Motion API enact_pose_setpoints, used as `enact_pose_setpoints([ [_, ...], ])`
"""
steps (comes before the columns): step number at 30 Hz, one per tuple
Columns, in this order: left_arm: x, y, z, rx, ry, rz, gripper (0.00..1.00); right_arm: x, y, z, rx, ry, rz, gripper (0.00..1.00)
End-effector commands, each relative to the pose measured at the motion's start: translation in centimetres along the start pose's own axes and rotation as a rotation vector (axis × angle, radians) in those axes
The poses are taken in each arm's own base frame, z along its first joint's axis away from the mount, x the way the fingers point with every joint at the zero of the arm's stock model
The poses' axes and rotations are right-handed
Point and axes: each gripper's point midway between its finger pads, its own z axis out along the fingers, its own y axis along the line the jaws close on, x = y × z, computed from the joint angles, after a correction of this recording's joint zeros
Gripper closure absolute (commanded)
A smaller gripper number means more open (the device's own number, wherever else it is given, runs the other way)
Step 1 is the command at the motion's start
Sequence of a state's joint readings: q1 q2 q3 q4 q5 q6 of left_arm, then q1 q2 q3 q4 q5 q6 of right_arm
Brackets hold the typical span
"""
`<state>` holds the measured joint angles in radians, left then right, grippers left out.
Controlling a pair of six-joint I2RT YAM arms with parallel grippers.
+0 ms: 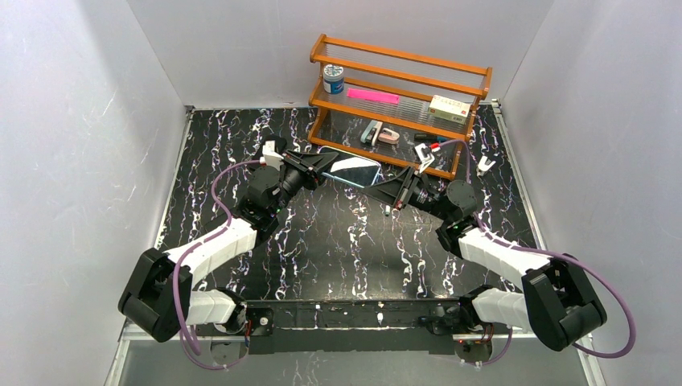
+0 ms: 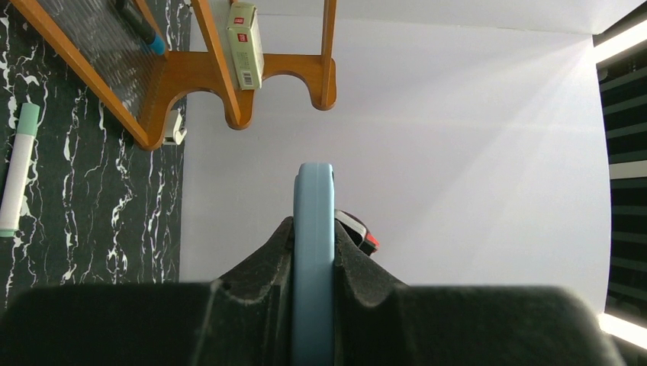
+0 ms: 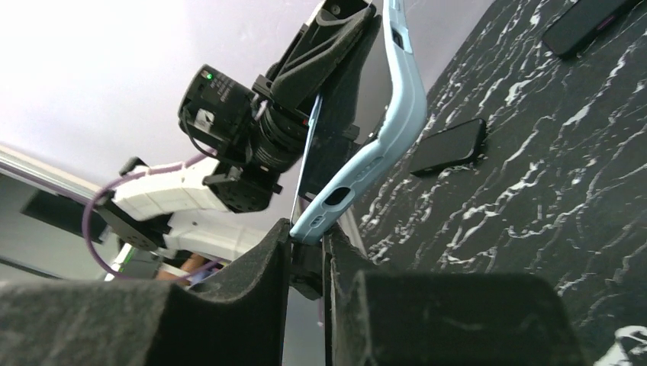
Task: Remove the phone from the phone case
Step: Remove the phone case from the phone.
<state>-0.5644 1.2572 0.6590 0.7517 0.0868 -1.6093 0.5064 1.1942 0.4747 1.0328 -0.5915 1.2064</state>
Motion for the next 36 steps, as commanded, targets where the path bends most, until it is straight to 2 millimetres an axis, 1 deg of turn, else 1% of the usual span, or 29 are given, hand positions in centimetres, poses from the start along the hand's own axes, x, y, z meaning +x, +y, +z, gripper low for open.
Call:
enact_pose_setpoints([
  [1,1.6,-4.1,-0.9,0.11,0.08,0.005,1.0,0.0,0.1,-0.1,-0.007,0.02,-0.244,0.94],
  [5,2.2,-4.2,-1.0,0.109,0.114,0.016,1.0,0.3,-0.1,0.0,-0.013,0.07,-0.318,0.95],
  [7,2.6,-4.2,-0.9,0.106,0.143,0.011,1.0,0.2,-0.3,0.1,-0.013,0.081,-0.355,0.99],
  [9,3.2,-4.1,-0.7,0.102,0.177,0.012,1.0,0.0,-0.5,0.4,-0.008,0.098,-0.395,0.99],
  [10,3.5,-4.2,-0.7,0.103,0.195,0.017,1.0,0.2,-0.9,0.5,0.001,0.116,-0.404,0.99],
  [13,4.2,-4.6,-0.6,0.111,0.241,0.034,1.0,-0.2,-1.1,1.1,0.007,0.14,-0.448,0.99],
  [17,4.8,-5.4,-0.8,0.131,0.279,0.049,1.0,-0.8,-2.0,1.6,0.039,0.155,-0.502,0.99],
  [22,5.9,-7.0,-1.2,0.185,0.344,0.087,1.0,-0.9,-3.7,2.1,0.084,0.185,-0.509,0.99],
  [25,6.7,-7.4,-1.5,0.212,0.397,0.099,1.0,-1.1,-4.6,2.1,0.118,0.19,-0.497,0.99],
  [28,7.0,-7.6,-1.9,0.234,0.419,0.11,1.0,-1.5,-5.4,1.9,0.156,0.181,-0.478,0.99],
  [29,6.9,-7.5,-1.9,0.235,0.421,0.115,1.0,-1.6,-5.5,1.8,0.165,0.181,-0.468,0.97],
  [31,6.7,-7.2,-2.0,0.234,0.428,0.136,1.0,-1.7,-5.6,1.7,0.183,0.182,-0.446,0.9],
  [32,6.2,-7.1,-2.0,0.236,0.422,0.151,1.0,-1.8,-5.6,1.6,0.193,0.183,-0.437,0.86],
  [34,5.5,-6.8,-2.1,0.234,0.413,0.179,1.0,-1.8,-5.7,1.3,0.211,0.19,-0.417,0.76],
  [36,3.6,-6.3,-2.1,0.226,0.377,0.203,1.0,-1.7,-5.4,0.7,0.217,0.189,-0.408,0.62],
])
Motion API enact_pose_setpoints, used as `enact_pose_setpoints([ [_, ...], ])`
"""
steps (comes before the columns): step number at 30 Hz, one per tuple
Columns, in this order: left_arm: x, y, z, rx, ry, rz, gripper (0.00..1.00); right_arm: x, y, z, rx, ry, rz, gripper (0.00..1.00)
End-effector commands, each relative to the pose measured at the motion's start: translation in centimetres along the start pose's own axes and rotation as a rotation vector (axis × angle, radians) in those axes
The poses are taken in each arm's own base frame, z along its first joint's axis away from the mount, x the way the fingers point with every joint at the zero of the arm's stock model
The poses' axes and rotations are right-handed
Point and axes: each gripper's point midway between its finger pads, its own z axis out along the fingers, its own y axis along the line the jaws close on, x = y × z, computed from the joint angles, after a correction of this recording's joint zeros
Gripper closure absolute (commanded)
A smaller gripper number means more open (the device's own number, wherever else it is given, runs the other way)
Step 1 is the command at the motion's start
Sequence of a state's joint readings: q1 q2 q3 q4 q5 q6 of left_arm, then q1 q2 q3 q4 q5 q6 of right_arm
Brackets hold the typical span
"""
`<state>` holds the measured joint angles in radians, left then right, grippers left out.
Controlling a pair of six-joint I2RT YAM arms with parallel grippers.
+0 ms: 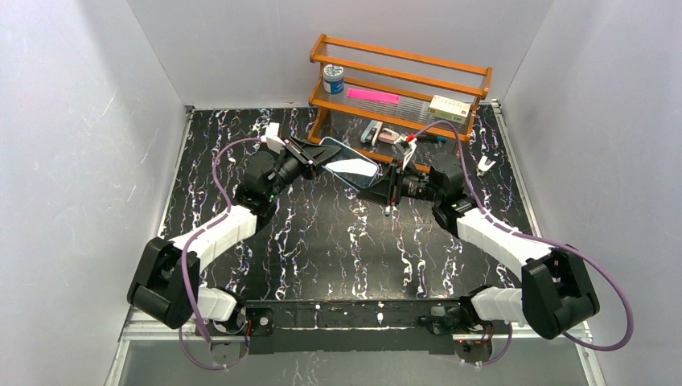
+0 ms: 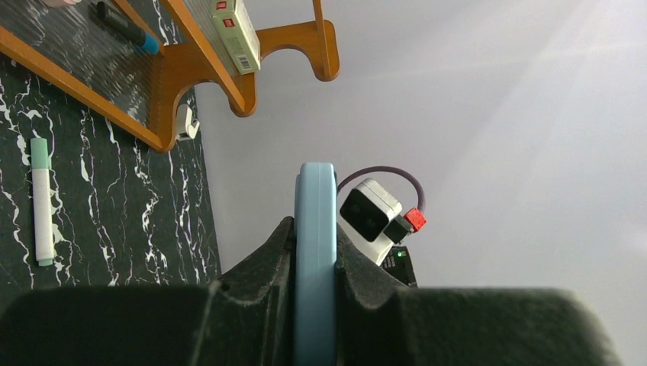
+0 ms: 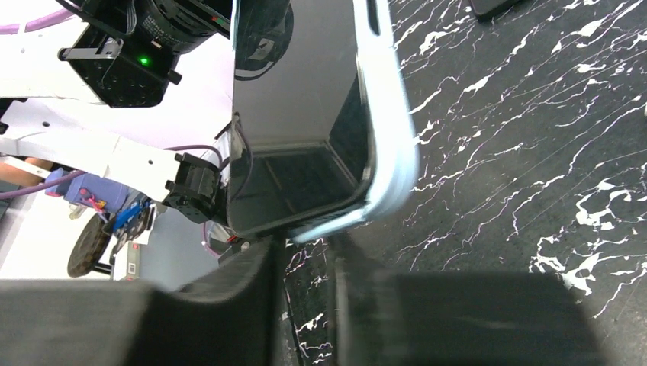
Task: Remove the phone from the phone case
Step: Remove the phone case from the phone.
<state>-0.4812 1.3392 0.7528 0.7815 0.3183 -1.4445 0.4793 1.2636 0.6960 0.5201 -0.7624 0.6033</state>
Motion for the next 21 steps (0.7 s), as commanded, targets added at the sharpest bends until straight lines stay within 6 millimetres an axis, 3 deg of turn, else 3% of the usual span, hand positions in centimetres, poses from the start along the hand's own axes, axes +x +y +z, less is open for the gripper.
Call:
enact_pose_setpoints([
  [1,2.2,-5.6,-2.6,0.189,0.202,0.048,1.0,-2.3,-1.4,-0.6,0.114,-0.072,-0.028,0.56],
  [5,-0.3,-4.5,-3.0,0.171,0.175,0.093,1.0,-1.8,-0.4,-1.7,0.117,-0.077,-0.011,0.34],
  [8,-0.8,-4.3,-3.1,0.173,0.213,0.125,1.0,-1.4,0.5,-2.5,0.107,-0.069,-0.043,0.25],
  [10,-0.9,-4.3,-3.2,0.179,0.247,0.155,1.0,-1.6,0.7,-3.1,0.129,-0.098,-0.055,0.25],
  [15,-0.1,-4.3,-3.4,0.205,0.369,0.235,1.0,-2.2,2.0,-4.3,0.11,-0.132,-0.284,0.22],
  [21,1.1,-4.9,-4.0,0.257,0.491,0.341,1.0,-1.7,3.9,-3.9,-0.027,-0.001,-0.436,0.25],
])
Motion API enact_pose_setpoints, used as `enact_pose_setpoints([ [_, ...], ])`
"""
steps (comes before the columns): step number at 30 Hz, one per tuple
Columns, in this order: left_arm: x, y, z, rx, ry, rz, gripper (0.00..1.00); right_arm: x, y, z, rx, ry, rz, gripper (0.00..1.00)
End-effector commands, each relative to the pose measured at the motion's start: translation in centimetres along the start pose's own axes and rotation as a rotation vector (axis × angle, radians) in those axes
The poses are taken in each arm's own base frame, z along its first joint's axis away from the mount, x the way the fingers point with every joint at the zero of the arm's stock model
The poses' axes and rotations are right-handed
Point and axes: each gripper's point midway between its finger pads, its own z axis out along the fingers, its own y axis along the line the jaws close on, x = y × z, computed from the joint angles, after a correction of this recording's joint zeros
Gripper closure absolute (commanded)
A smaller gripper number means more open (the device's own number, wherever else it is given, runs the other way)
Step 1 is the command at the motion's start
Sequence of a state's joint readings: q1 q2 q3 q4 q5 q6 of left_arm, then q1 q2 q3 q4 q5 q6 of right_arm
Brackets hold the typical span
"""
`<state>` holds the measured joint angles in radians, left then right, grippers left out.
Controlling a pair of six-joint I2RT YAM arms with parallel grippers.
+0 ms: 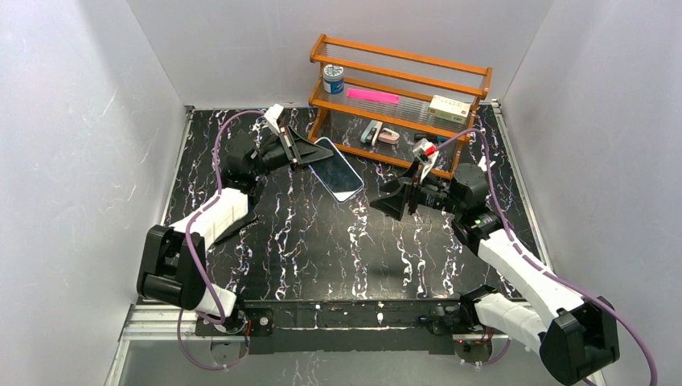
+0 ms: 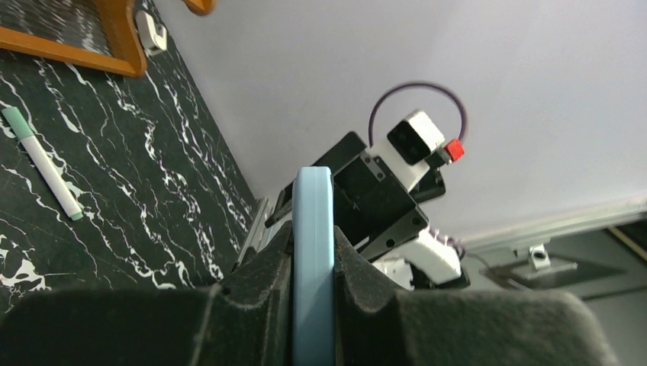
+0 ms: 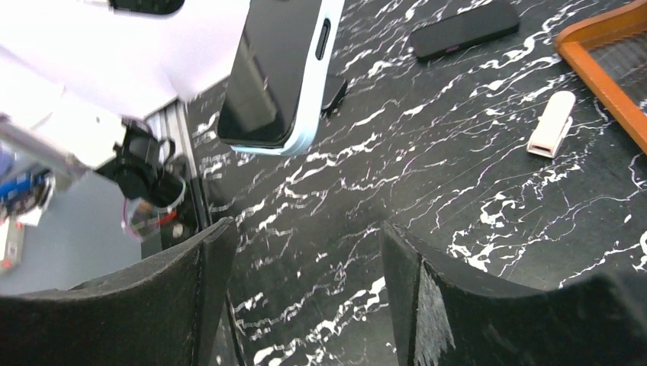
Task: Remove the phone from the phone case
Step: Remove the phone case from the phone.
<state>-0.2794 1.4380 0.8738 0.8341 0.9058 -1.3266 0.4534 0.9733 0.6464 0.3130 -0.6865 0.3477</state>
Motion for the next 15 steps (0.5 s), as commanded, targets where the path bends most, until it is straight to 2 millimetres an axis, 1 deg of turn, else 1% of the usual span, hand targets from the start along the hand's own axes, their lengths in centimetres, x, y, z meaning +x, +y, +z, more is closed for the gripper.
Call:
enact_pose_setpoints([
  [1,1.3,-4.0,-0.6,0.119,0.135,0.196,1.0,-1.0,1.8,0.3,-0.148,0.064,-0.171,0.27],
  [5,1.6,-4.2,-0.7,0.129,0.169,0.237,1.0,-0.8,2.7,0.6,-0.255,0.129,-0.201,0.32],
  [9,1.8,-4.3,-0.8,0.133,0.178,0.261,1.0,-1.0,3.6,0.9,-0.343,0.143,-0.233,0.37],
  [15,1.5,-4.3,-0.8,0.109,0.157,0.275,1.0,-1.2,4.9,1.2,-0.438,0.159,-0.228,0.42],
])
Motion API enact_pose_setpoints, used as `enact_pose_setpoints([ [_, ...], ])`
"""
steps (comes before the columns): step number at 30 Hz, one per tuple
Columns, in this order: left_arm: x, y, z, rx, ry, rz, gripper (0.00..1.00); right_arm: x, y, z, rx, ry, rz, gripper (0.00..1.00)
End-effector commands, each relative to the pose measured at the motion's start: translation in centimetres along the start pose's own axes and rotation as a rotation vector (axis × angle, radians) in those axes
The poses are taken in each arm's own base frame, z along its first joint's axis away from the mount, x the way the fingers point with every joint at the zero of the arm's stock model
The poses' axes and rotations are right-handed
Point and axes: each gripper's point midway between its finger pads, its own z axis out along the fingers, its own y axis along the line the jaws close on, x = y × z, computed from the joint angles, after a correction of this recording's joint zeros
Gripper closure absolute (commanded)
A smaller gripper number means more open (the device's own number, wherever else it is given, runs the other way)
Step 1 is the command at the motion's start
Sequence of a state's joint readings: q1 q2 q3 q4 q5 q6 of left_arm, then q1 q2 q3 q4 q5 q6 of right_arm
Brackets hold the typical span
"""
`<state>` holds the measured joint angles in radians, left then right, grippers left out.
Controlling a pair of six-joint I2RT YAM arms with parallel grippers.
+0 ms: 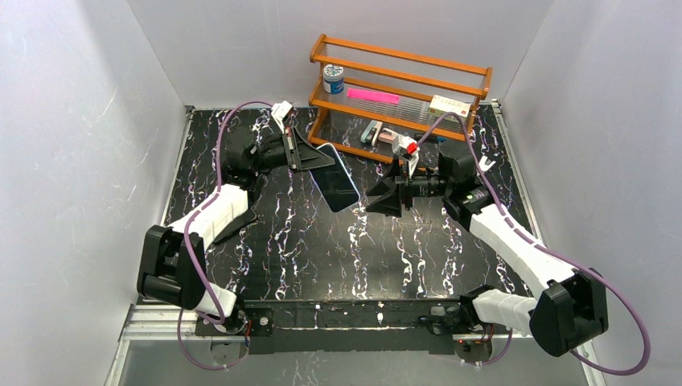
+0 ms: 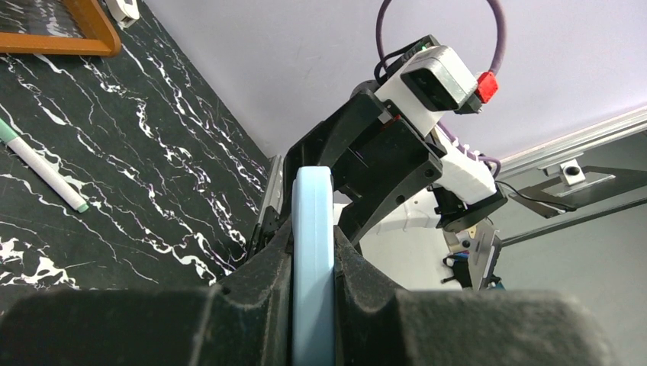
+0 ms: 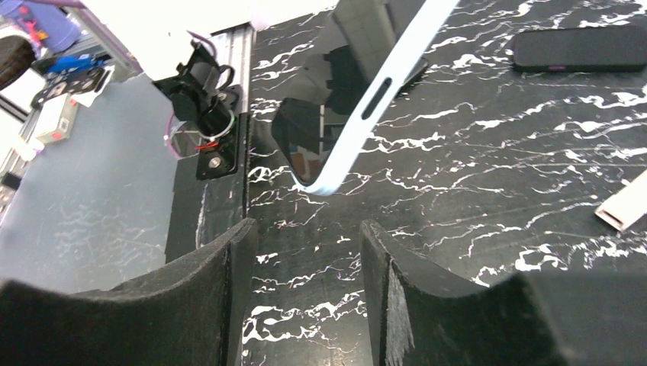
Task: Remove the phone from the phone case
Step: Remove the phone case from the phone.
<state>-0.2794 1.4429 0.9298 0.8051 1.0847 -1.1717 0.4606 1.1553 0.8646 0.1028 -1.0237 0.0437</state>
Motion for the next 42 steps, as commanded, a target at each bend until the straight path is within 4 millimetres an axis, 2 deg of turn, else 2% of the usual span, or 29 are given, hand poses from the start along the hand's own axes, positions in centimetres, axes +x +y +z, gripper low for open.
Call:
enact_pose_setpoints([
  [1,-1.1,-2.8,-0.2,0.02,-0.011,0.109,1.0,-1.8,1.8,0.3,-0.122,-0.01,-0.077,0.42],
  [7,-1.4,-1.9,-0.5,-0.106,-0.007,0.176,1.0,-1.9,1.6,0.9,-0.151,-0.004,-0.114,0.45],
  [19,-0.6,-3.8,-0.9,-0.067,0.015,0.238,1.0,-1.2,0.3,1.7,-0.126,0.016,-0.116,0.47],
  [34,1.3,-6.7,-0.4,0.027,0.096,0.304,1.0,-1.1,2.1,3.9,-0.22,0.048,-0.164,0.49],
  [42,1.7,-7.4,-0.8,0.038,0.098,0.312,1.0,-0.8,1.7,3.9,-0.182,0.046,-0.169,0.51],
])
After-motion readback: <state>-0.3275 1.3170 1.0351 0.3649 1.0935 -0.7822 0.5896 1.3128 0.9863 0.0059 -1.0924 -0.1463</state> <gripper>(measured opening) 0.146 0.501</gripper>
